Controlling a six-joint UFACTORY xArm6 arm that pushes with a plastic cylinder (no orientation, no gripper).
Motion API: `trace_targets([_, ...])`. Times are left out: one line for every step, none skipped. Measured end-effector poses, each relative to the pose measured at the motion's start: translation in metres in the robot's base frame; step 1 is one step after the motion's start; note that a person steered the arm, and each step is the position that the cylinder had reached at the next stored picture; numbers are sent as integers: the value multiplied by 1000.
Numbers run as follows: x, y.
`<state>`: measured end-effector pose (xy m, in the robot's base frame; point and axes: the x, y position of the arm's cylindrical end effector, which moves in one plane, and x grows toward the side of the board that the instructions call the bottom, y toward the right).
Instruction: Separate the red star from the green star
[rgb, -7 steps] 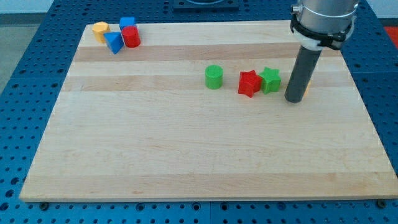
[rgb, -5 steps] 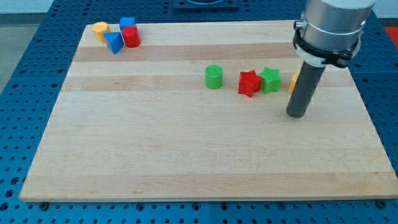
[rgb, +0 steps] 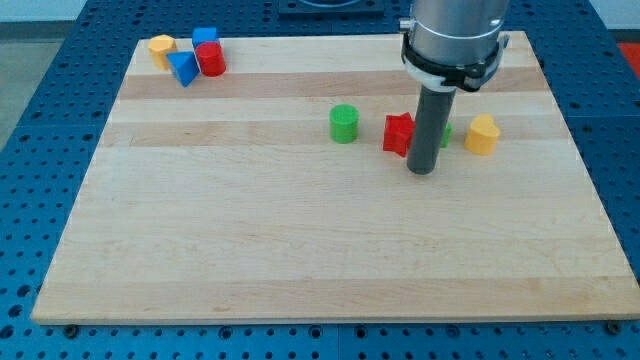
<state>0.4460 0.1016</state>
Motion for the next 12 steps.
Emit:
trace_targets([-6,-3])
trace_targets([-7,-5])
trace_targets([-10,-6])
trace_targets([-15,-11])
trace_targets([-16,-16])
trace_targets([-16,-16])
trace_targets([-16,-16])
trace_targets([-16,-18])
trace_targets([-16,-21])
trace_targets([-16,-21])
trace_targets([-16,-21])
trace_targets([-16,-21])
